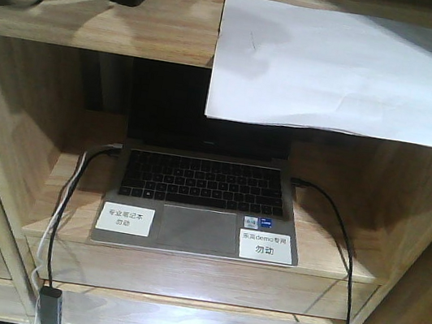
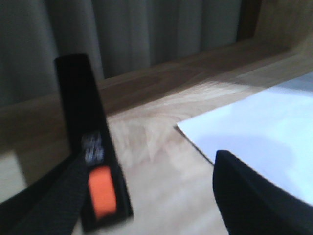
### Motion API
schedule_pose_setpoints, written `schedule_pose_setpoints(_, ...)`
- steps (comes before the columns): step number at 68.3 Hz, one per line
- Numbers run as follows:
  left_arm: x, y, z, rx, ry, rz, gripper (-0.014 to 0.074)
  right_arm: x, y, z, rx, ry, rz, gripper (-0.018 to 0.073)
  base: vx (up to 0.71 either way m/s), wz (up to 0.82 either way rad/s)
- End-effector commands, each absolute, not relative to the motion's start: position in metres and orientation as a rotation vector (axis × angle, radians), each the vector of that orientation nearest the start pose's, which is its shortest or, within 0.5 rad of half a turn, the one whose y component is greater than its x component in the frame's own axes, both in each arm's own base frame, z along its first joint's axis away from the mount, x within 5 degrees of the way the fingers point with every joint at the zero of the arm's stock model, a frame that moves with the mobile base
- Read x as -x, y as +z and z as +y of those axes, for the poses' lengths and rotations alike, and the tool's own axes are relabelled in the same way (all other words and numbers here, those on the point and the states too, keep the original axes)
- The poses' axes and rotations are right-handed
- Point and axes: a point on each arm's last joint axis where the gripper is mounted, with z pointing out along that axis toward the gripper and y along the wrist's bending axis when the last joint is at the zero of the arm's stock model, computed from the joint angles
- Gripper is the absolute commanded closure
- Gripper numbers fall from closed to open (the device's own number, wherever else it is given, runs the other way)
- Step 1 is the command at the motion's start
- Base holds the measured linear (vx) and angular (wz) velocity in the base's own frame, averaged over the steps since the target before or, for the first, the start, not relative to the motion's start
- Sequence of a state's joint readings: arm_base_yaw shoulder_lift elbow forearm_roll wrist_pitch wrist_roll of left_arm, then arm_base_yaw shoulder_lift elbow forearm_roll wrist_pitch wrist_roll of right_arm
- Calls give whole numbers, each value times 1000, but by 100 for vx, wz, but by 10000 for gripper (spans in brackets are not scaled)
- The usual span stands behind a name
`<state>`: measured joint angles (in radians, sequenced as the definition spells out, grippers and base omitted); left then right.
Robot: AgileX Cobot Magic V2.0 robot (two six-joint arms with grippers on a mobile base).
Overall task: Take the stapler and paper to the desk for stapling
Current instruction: 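Close the left gripper around the black stapler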
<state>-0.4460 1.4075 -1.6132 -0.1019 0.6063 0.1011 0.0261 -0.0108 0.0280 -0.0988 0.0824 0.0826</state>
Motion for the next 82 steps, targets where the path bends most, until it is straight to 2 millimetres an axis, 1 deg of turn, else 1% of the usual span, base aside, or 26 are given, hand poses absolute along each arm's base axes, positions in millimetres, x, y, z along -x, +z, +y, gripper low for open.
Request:
schedule_pose_setpoints(1,-286,508,-143,-416,-389,1770,74,-56,203,1,39,-9,1500,568,0,0)
schedule_pose_setpoints(3,-288,516,-143,-395,-395,1765,74,-56,203,1,39,-9,1500,568,0,0)
schedule_pose_setpoints(8,-299,528,-141,-337,-385,1779,74,-56,203,1,39,-9,1500,568,0,0)
schedule_pose_setpoints(10,-305,529,-141,-322,-374,1791,74,-56,203,1,39,-9,1500,568,0,0)
schedule_pose_setpoints(11,-305,533,-140,-312,-373,1783,74,-56,203,1,39,-9,1500,568,0,0)
schedule_pose_setpoints(20,-324,539,-137,-288,-339,1827,74,-56,203,1,39,-9,1500,568,0,0)
schedule_pose_setpoints(26,-338,533,-137,-279,-352,1890,74,-56,203,1,39,-9,1500,568,0,0)
schedule_pose_setpoints(38,-356,520,-138,-264,-499,1965,74,-56,203,1,39,-9,1500,568,0,0)
schedule_pose_setpoints(43,-363,513,-137,-255,-527,1989,74,-56,203,1,39,-9,1500,568,0,0)
schedule_pose_setpoints(69,-374,500,-138,-307,-475,2029,76,-56,203,1,39,-9,1500,568,0,0)
schedule_pose_setpoints(74,-375,498,-138,-310,-463,2043,100,-56,203,1,39,-9,1500,568,0,0)
schedule_pose_setpoints(79,-376,496,-138,-333,-449,2046,164,-56,203,1,39,-9,1500,568,0,0)
schedule_pose_setpoints(82,-376,496,-138,-350,-439,2042,228,-56,203,1,39,-9,1500,568,0,0)
